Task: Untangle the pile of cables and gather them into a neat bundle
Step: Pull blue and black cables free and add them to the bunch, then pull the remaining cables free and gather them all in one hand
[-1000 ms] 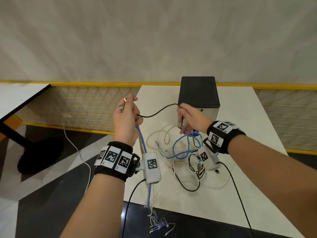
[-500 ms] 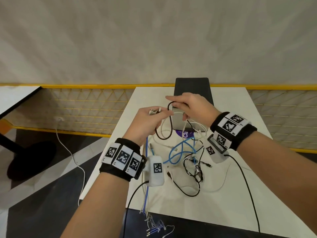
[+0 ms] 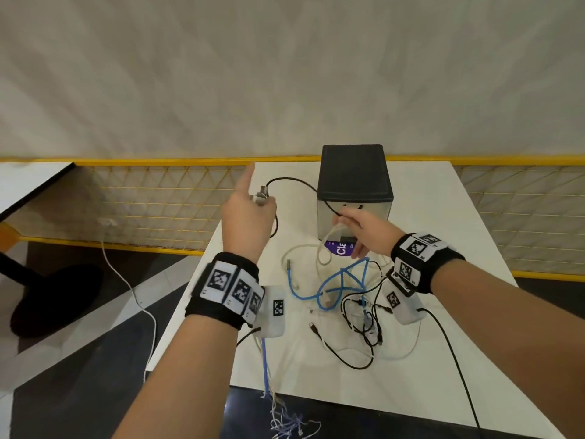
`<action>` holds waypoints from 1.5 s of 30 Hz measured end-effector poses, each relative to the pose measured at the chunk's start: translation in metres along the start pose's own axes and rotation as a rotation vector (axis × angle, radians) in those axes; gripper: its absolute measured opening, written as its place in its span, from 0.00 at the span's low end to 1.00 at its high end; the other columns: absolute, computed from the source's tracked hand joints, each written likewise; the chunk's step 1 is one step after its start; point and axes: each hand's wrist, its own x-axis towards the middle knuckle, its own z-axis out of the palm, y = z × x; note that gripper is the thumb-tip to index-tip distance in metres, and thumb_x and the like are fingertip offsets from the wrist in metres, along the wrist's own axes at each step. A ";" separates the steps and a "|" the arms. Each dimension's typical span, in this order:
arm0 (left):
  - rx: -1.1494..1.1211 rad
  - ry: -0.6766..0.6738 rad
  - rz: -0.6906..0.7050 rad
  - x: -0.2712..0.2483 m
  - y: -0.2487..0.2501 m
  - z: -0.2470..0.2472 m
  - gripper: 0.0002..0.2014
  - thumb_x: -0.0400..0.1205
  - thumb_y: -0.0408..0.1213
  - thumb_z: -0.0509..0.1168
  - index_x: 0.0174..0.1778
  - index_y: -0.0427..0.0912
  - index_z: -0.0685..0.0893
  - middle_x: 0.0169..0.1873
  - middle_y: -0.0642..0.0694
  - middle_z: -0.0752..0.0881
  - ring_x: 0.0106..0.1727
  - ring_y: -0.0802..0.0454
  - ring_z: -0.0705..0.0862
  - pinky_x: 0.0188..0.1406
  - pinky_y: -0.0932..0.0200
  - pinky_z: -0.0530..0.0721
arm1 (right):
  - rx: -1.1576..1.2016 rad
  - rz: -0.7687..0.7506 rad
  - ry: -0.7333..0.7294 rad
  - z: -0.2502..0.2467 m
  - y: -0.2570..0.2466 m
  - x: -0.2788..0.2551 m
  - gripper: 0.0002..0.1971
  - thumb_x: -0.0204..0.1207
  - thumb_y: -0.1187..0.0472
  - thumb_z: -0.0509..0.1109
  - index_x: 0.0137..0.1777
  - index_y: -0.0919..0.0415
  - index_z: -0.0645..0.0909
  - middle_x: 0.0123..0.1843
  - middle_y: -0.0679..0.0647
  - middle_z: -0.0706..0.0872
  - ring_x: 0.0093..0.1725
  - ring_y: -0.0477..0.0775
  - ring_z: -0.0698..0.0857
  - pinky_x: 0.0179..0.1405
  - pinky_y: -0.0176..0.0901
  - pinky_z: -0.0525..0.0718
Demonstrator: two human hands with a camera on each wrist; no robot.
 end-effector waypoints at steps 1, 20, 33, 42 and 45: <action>0.133 -0.044 0.104 -0.003 -0.003 0.002 0.32 0.81 0.31 0.66 0.81 0.55 0.69 0.40 0.55 0.85 0.37 0.57 0.82 0.41 0.74 0.79 | -0.066 0.003 0.000 0.000 -0.002 0.000 0.14 0.87 0.59 0.51 0.68 0.53 0.74 0.64 0.47 0.78 0.33 0.65 0.90 0.32 0.52 0.91; 0.159 -0.040 0.126 -0.004 -0.008 0.006 0.09 0.86 0.45 0.63 0.51 0.42 0.83 0.28 0.49 0.79 0.32 0.45 0.78 0.32 0.58 0.70 | -0.210 -0.025 0.031 -0.004 0.011 -0.015 0.13 0.87 0.54 0.51 0.60 0.58 0.73 0.55 0.56 0.82 0.48 0.59 0.87 0.33 0.53 0.89; 0.270 -0.200 0.345 -0.024 0.002 0.027 0.12 0.85 0.51 0.64 0.48 0.45 0.81 0.33 0.49 0.84 0.35 0.45 0.82 0.33 0.56 0.74 | -0.294 -0.311 0.134 -0.007 -0.026 -0.008 0.10 0.86 0.60 0.56 0.52 0.62 0.77 0.48 0.59 0.76 0.48 0.58 0.81 0.54 0.50 0.79; -0.023 0.019 0.160 -0.009 0.010 -0.027 0.09 0.86 0.45 0.65 0.46 0.43 0.80 0.34 0.52 0.82 0.29 0.68 0.75 0.27 0.71 0.71 | -0.204 -0.005 0.065 -0.005 0.042 -0.024 0.09 0.87 0.62 0.53 0.52 0.57 0.76 0.50 0.58 0.84 0.51 0.59 0.83 0.51 0.41 0.77; -0.056 -0.034 0.139 -0.014 0.007 -0.034 0.08 0.85 0.44 0.65 0.45 0.44 0.81 0.33 0.50 0.80 0.27 0.64 0.73 0.26 0.70 0.70 | -0.173 -0.083 0.066 -0.009 0.020 -0.030 0.10 0.86 0.62 0.58 0.60 0.52 0.79 0.48 0.45 0.81 0.47 0.46 0.81 0.42 0.19 0.74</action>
